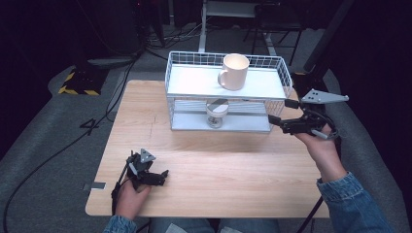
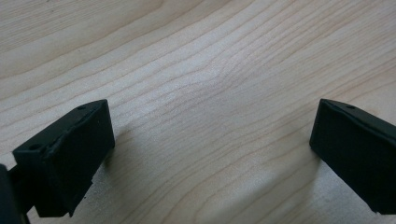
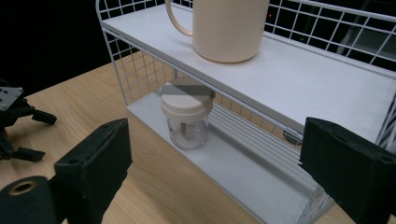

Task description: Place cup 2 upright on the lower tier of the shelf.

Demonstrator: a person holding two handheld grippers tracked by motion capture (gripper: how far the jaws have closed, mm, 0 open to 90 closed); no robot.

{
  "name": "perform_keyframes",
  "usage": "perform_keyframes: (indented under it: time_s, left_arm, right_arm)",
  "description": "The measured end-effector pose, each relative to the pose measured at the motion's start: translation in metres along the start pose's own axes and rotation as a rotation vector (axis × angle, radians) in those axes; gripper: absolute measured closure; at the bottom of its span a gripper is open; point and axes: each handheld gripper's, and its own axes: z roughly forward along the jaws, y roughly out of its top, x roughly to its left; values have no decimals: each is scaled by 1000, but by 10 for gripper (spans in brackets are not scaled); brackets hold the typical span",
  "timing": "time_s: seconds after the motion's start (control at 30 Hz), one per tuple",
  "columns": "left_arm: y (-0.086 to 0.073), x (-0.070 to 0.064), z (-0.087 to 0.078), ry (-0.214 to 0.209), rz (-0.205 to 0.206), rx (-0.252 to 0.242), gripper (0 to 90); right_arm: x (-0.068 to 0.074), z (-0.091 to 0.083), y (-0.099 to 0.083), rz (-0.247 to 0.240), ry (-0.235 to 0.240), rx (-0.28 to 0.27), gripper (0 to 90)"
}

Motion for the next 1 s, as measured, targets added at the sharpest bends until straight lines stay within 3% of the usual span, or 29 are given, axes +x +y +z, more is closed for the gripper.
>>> perform_keyframes:
  time_s: [0.53, 0.6, 1.0]
  left_arm:
    - [4, 1, 4, 12, -7, 0, 4]
    - [4, 1, 4, 16, -8, 0, 7]
    - [4, 0, 4, 20, -16, -2, 7]
  right_arm:
    - [-6, -21, -47, 7, -35, 87, 145]
    - [-7, -25, -58, 4, -17, 79, 145]
    - [0, -24, -103, 38, -48, 126, 146]
